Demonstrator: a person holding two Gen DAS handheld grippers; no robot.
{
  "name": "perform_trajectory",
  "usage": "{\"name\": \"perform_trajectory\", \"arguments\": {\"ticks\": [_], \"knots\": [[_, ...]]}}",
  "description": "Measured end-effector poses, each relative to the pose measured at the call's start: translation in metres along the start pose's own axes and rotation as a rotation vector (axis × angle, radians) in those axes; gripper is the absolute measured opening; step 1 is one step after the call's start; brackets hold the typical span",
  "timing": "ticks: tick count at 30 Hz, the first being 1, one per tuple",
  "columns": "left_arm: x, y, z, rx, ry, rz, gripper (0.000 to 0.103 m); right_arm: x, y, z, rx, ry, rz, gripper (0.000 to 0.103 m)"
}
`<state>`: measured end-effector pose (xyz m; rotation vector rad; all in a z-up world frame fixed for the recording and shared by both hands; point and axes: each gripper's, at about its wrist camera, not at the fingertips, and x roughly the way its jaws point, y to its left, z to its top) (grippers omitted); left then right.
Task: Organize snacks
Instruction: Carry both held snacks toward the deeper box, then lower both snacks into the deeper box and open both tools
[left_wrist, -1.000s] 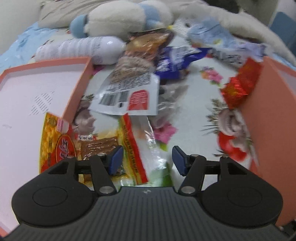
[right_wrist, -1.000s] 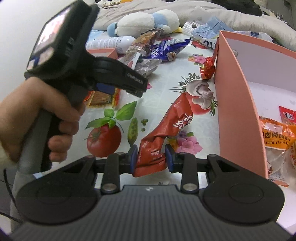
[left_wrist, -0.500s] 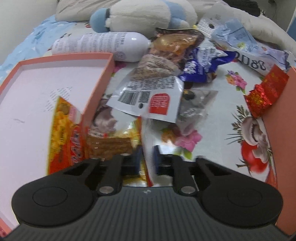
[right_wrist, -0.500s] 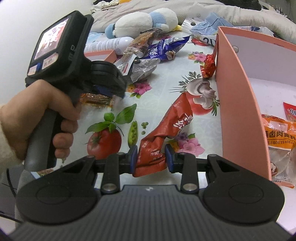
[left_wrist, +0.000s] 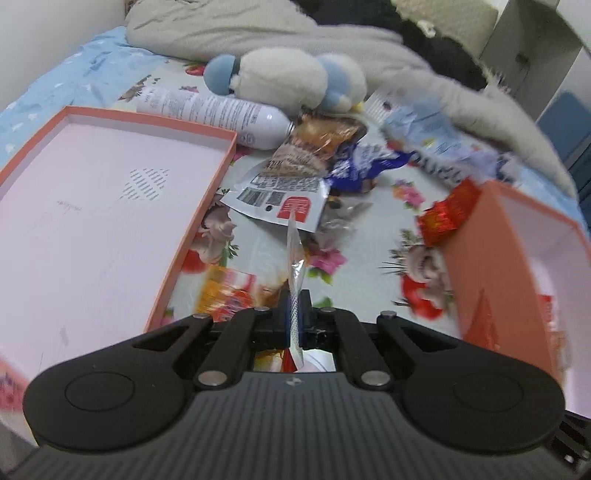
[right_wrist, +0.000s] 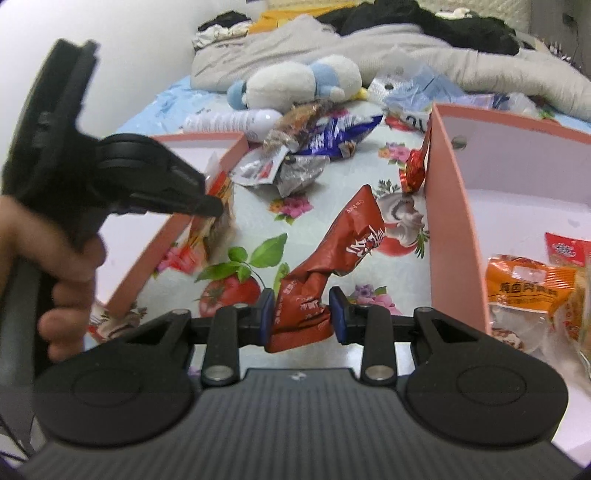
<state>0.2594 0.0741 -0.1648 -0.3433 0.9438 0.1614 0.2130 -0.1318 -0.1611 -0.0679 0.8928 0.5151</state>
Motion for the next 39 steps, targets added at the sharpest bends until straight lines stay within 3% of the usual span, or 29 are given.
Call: {"name": "perform_trajectory", "arguments": {"ticks": [10,19,32,39], "knots": [[-0.085,-0.011,-0.033,0.003,-0.083,-0.1,0.004,-0.052,0.006,-0.015,0.011,-0.072,-0.038,0.035],[-0.143,-0.032,-0.059,0.069,-0.098,-0.15,0.004,-0.106,0.007,-0.028,0.044,-0.146,-0.082,0.035],[-0.192,-0.085,-0.097,0.151,-0.109,-0.29,0.004,-0.172,-0.011,-0.055,0.1,-0.213,-0.155,0.035],[-0.198,-0.127,-0.093,0.194,-0.101,-0.381,0.004,-0.191,-0.038,-0.063,0.157,-0.223,-0.218,0.035]]}}
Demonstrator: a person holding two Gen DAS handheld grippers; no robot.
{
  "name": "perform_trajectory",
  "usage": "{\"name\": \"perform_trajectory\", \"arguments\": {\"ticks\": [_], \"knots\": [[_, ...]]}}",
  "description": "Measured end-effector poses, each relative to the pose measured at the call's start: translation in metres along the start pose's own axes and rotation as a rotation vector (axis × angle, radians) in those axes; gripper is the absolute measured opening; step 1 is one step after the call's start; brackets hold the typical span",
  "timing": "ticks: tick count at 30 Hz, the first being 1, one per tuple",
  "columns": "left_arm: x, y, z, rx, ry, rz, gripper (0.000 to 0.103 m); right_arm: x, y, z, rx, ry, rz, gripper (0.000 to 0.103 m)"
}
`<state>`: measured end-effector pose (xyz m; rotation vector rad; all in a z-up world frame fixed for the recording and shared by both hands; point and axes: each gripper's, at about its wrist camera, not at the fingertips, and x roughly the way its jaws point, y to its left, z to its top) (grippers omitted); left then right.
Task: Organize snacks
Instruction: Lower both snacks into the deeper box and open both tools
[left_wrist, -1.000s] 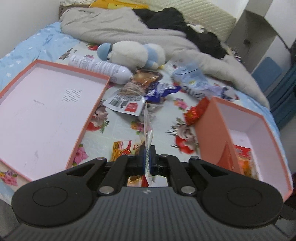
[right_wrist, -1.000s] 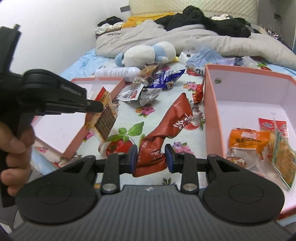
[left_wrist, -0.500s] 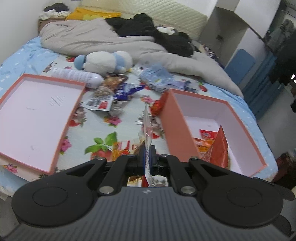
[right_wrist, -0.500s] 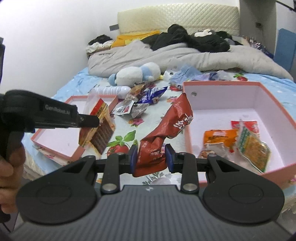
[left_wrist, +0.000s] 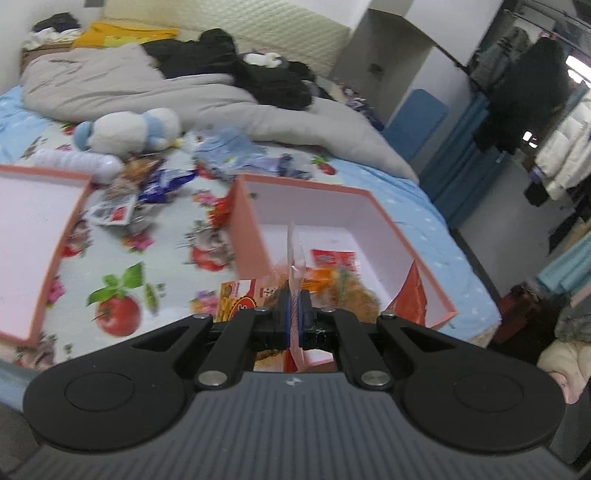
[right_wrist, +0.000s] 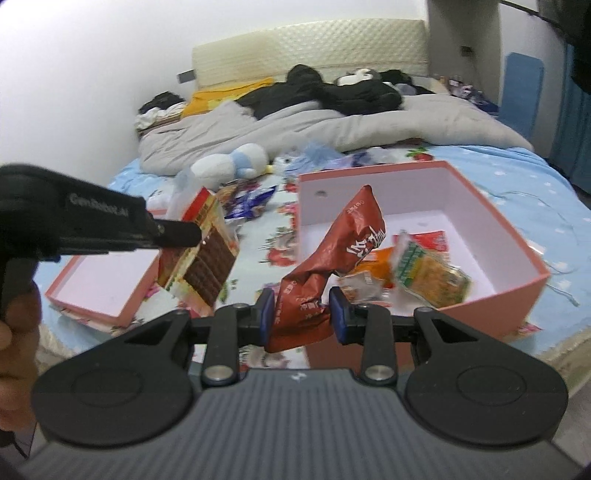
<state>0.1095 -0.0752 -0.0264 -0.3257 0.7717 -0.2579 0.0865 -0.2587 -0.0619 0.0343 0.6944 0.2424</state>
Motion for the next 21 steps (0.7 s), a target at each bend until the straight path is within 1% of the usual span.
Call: {"name": "perform_trajectory", "arguments": {"ticks": [6,12,21], "knots": [[0.027,-0.034,0.02,0.047,0.016,-0.06,0.004,0.007,-0.036,0.008,0.06,0.0,-0.05,0.035],[0.074,-0.057,0.039,0.074,0.045,-0.098,0.004,0.028,-0.074,0.021,0.097,0.012,-0.091,0.035],[0.165,-0.082,0.062,0.128,0.131,-0.098,0.004,0.074,-0.121,0.036,0.135,0.059,-0.119,0.035]]}}
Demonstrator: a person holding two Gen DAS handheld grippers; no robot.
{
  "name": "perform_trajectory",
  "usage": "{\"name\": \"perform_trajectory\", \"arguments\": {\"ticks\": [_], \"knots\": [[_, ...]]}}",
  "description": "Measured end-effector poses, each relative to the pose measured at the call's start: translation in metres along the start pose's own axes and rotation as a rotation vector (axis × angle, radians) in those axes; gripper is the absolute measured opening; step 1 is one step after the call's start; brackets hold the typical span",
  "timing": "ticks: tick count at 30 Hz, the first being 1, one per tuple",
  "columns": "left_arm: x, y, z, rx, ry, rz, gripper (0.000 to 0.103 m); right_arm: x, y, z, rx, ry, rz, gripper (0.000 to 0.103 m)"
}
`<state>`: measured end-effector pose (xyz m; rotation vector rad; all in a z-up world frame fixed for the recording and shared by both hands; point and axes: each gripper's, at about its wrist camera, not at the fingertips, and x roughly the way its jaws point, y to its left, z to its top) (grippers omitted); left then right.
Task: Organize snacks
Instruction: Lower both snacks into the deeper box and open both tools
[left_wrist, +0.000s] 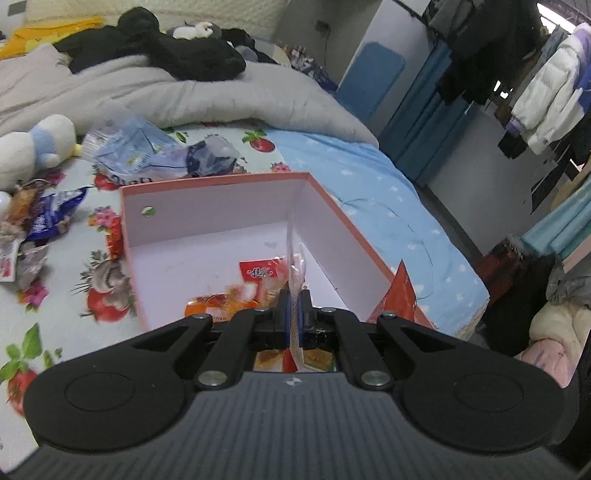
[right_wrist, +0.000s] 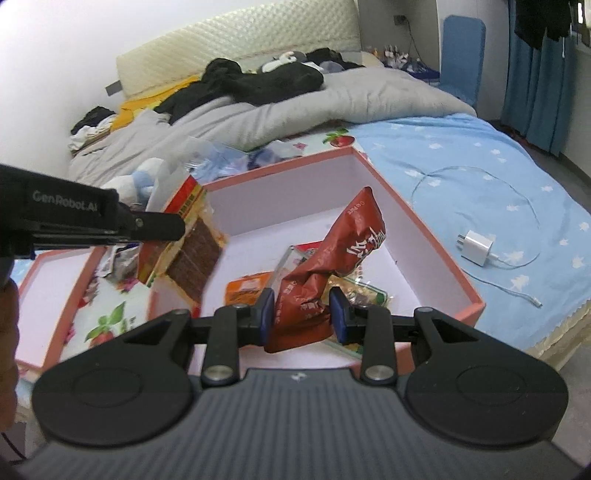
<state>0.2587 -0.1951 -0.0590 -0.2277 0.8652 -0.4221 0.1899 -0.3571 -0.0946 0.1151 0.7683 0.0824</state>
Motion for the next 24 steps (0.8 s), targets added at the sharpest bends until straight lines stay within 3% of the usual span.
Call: {"name": "perform_trajectory", "arguments": {"ticks": [8,13,15,19,24], "knots": [[0.066,0.008,0.02,-0.001,0.07,0.018,0.005,0.043,-0.021,0.013,0.0,0.038,-0.014,0.036],[0.086,0.015,0.026,-0.001,0.101,0.032,0.006,0.06,-0.025,0.018,-0.005,0.057,0.0,0.035],[0.087,0.016,0.026,-0.003,0.111,0.047,0.013,0.061,-0.024,0.02,-0.008,0.06,0.007,0.036],[0.079,0.017,0.025,-0.003,0.099,0.06,0.042,0.055,-0.022,0.019,-0.005,0.051,0.013,0.036],[0.048,0.014,0.019,0.012,0.055,0.063,0.044,0.033,-0.012,0.016,-0.004,0.023,0.02,0.036]]}}
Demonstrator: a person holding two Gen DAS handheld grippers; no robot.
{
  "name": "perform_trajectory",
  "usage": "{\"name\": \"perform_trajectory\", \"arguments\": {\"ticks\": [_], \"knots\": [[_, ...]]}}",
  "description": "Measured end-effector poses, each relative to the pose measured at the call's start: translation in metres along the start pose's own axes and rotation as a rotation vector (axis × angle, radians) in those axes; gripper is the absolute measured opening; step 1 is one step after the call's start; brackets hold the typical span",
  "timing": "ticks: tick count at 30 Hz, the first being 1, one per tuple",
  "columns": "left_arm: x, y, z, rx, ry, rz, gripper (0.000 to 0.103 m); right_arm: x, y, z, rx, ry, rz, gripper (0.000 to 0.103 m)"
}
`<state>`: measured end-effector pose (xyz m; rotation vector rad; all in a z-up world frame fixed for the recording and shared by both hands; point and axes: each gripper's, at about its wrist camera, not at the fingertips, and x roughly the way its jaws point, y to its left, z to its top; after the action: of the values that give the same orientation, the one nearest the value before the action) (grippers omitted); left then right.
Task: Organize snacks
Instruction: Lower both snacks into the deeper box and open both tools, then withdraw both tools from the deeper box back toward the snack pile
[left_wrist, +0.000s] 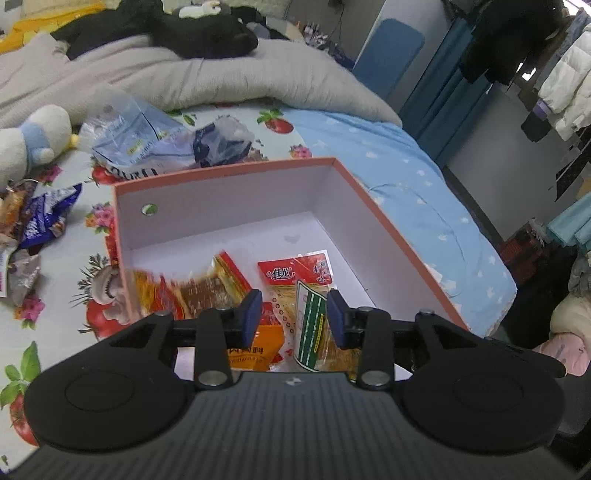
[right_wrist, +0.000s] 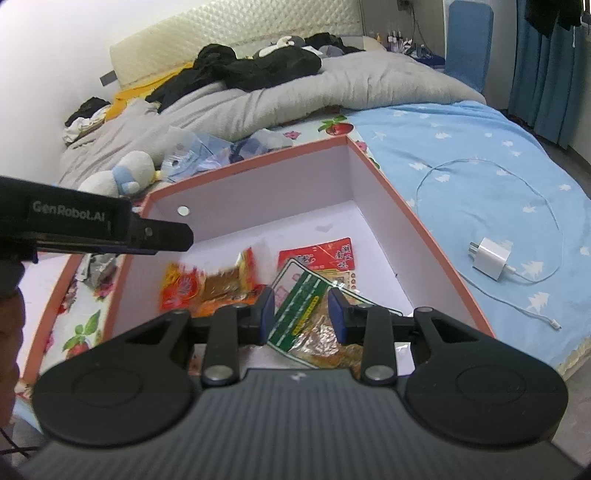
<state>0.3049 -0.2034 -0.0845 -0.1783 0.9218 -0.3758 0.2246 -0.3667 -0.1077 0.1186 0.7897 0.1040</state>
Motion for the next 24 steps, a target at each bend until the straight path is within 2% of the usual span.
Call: {"name": "perform_trajectory", "arguments": {"ticks": [6,16,24], "knots": [[-0.051,-0.002,-0.018,0.018,-0.058,0.01,0.044,-0.036,0.018,-0.01,-0.003,-0.05,0.013,0.036],[-0.142,0.005,-0.074,0.022,-0.153,0.038,0.044,-0.101,0.054,-0.037,-0.024,-0.141,0.057,0.036],[-0.198,0.015,-0.114,0.004,-0.21,0.063,0.044,-0.129,0.075,-0.06,-0.037,-0.17,0.108,0.036]]}}
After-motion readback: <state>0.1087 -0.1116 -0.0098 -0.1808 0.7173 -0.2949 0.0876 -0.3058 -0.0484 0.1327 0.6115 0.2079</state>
